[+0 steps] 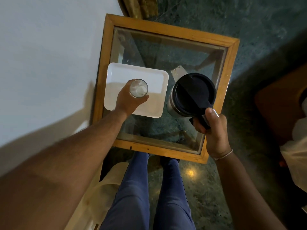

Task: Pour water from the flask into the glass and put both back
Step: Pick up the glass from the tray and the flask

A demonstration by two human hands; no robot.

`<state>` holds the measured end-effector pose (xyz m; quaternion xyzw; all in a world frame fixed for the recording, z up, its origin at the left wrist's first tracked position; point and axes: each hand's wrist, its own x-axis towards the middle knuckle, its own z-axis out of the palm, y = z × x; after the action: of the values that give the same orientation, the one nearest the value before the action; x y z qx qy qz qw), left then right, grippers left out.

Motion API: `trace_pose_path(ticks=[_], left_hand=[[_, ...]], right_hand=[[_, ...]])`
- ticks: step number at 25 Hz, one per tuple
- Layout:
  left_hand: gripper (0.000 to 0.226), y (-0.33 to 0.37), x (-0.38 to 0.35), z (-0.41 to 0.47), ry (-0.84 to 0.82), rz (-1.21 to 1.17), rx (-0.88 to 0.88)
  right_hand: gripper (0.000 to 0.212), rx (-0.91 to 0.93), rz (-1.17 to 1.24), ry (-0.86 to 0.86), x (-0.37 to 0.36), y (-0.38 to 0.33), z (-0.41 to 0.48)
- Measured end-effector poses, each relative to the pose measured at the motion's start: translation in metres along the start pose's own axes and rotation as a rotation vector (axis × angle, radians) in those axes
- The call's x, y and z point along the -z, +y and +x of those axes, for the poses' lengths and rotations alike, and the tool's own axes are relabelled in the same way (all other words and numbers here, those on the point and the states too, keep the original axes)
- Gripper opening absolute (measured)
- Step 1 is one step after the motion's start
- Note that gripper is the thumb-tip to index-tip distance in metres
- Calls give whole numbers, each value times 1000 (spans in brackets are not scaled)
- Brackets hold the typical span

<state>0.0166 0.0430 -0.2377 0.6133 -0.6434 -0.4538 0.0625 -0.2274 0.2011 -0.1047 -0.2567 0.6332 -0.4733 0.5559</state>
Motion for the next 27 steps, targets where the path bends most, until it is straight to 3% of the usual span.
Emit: trace_pose_path(ticks=[5,11,14,17,24,27], left_hand=[[77,41,18,-12,21,-29,-45],[67,139,91,-51,168,-207,-165],[59,207,150,-80,232,-215,-255],[48,274,210,-106,301,-194,-370],[56,432,334,-175,383,-264,-560],[71,497,380,-205,413,-256,-638]], right_hand=[[83,58,1,30,-5,-41,-2],[83,171,-30,18,-14,-156,-20],[68,294,-29,47,-18,-232,-44],[74,380,22,98,-19,-314,-69],[79,489,42,107,-2,-524,-128],[51,551,36,101,0,-617,-155]])
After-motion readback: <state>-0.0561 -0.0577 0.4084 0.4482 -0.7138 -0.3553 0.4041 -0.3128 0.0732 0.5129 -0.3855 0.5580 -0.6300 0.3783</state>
